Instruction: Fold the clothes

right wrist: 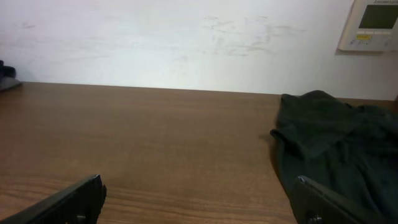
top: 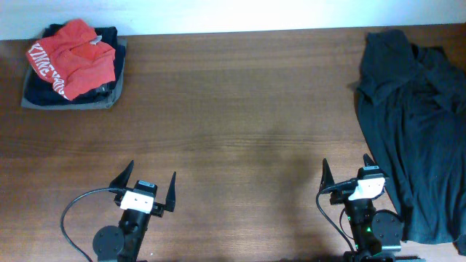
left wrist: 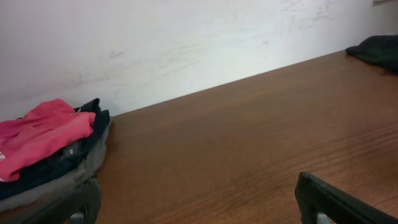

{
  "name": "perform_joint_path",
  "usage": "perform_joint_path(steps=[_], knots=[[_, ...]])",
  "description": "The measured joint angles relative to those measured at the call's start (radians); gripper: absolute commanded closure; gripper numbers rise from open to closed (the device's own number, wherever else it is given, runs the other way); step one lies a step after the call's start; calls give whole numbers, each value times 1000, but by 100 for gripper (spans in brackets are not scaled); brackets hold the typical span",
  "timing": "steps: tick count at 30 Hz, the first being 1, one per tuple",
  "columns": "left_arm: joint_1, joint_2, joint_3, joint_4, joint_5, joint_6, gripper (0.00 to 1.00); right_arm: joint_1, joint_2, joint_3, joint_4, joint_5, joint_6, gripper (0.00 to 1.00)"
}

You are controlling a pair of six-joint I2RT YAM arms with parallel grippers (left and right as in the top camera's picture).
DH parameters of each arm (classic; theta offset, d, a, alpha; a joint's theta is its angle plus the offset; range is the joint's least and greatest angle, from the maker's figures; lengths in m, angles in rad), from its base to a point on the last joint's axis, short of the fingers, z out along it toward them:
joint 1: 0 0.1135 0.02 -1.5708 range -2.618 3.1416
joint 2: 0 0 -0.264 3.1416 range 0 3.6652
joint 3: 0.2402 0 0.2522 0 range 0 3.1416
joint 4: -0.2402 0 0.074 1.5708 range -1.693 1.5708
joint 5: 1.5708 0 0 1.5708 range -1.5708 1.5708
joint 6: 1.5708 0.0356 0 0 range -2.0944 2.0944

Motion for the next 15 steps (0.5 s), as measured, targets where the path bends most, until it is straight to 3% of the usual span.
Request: perform_joint_path(steps=[15], knots=[[0, 0, 0, 0, 0, 0, 1, 0, 0, 0, 3, -20, -27, 1]])
